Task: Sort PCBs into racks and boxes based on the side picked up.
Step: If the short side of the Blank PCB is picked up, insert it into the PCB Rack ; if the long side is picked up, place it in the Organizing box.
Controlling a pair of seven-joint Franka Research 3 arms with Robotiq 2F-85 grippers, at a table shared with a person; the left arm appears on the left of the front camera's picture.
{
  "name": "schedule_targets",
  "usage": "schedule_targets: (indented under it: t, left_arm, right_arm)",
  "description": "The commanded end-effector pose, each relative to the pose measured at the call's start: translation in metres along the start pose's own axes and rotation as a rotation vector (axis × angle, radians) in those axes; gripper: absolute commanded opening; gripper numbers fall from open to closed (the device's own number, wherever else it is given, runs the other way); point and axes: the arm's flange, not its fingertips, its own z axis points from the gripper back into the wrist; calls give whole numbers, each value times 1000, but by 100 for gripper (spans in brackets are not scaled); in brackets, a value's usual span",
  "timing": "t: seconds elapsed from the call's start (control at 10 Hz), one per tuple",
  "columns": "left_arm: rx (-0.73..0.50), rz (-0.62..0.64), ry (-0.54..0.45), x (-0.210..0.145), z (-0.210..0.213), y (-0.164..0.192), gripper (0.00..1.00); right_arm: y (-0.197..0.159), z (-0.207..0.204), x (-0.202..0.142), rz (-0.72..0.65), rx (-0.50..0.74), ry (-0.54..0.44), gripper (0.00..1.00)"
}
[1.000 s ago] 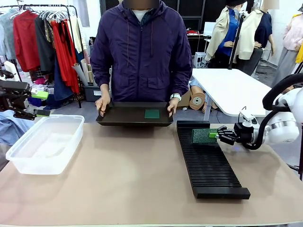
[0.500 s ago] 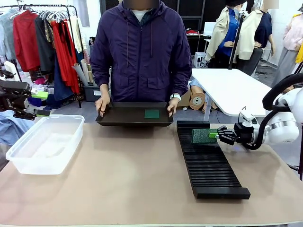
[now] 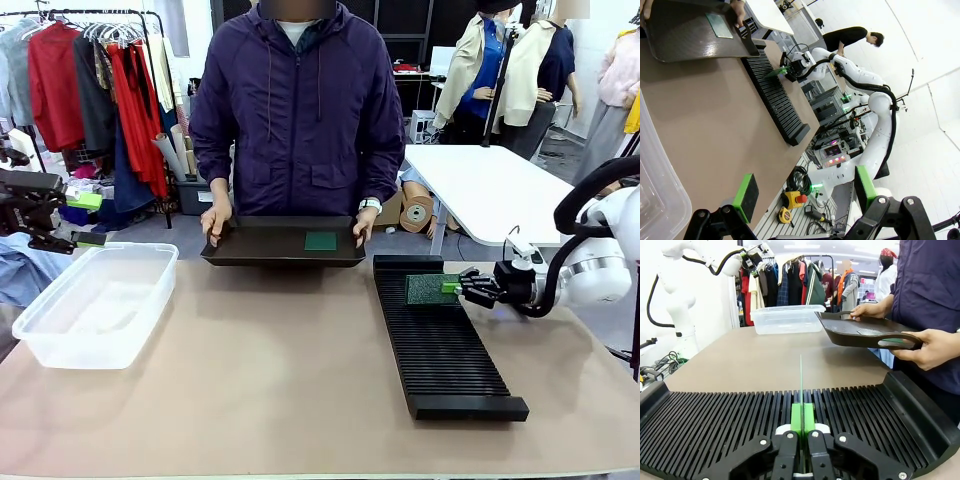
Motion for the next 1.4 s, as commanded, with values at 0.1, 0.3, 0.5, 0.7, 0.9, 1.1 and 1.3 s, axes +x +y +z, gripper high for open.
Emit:
schedule_targets:
  t: [0.1, 0.3, 0.5, 0.7, 0.9, 1.1, 1.3]
  left_arm:
    - [-11, 10, -4, 0, 1, -2, 100]
    - [-11, 10, -4, 0, 1, -2, 100]
    - [-11, 10, -4, 0, 1, -2, 100]
    - [-11, 10, -4, 0, 1, -2, 100]
    - [-11, 10, -4, 0, 1, -2, 100]
    - [-11, 10, -4, 0, 1, -2, 100]
    - [-11, 10, -4, 0, 1, -2, 100]
  right_arm:
    - [-3, -3, -2, -1, -6, 39, 0]
    - [-1, -8, -9, -17, -51, 73, 0]
    - [2, -5, -17, -21, -73, 55, 0]
    - [2, -1, -16, -18, -95, 31, 0]
    - [3, -3, -5, 20, -112, 7, 14]
    - [4, -5, 1, 36, -109, -6, 53]
    - [4, -6, 7, 50, -98, -13, 93]
